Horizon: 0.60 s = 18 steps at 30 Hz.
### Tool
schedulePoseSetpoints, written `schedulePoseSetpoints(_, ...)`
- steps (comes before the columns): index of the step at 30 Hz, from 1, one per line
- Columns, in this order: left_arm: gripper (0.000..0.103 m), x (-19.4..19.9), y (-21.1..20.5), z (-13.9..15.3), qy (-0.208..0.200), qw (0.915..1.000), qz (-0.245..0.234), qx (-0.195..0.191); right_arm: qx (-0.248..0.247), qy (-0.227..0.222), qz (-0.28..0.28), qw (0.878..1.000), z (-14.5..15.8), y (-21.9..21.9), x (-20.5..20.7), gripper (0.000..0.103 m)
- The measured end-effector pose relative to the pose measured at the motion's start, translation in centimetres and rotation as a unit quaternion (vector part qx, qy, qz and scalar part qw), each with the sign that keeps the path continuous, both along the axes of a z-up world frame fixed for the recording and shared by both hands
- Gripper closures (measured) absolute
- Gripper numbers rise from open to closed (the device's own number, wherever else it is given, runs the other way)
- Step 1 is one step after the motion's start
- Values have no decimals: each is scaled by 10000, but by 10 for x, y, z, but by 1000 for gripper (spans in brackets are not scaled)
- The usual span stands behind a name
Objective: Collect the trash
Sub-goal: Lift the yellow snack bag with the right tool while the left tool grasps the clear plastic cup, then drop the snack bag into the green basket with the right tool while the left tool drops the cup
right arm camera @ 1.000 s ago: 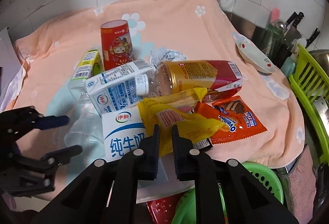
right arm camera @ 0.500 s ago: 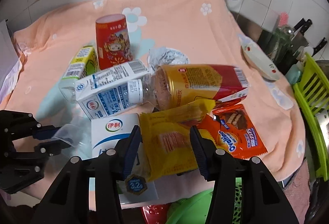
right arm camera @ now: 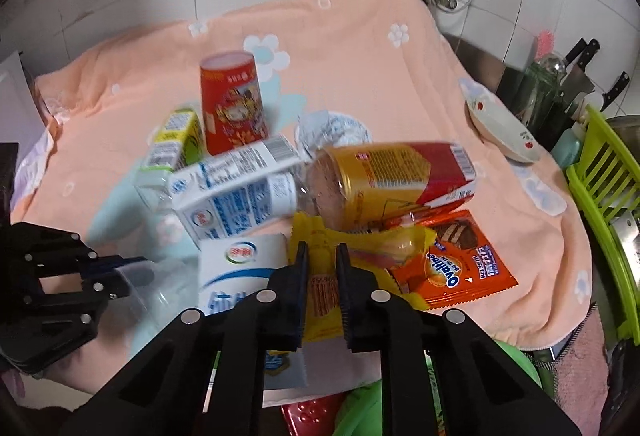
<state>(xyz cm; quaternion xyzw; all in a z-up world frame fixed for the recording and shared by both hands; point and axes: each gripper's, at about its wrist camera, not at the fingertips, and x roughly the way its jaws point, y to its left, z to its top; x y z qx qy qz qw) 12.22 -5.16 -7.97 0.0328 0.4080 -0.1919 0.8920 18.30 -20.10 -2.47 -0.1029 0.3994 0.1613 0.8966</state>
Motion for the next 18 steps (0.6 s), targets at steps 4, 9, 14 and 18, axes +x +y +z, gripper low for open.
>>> schedulePoseSetpoints(4,100,-4,6,5,-53,10000,42,-22,99,-168,0,9998,13,3,-13,92)
schedulePoseSetpoints(9,100,-16,15,21,-215,9997,65,-134,228,-382,-20,9990,33,-1,-37,92)
schedulePoseSetpoints(14,100,-29,12,40,-406,9988,-80,-248,263,-480,-248,9982,39,-19,-63,92)
schedulePoseSetpoints(18,100,-40,-3,52,-546,9972,-369,-359,196,-443,-589,9971,33,-45,-84,91)
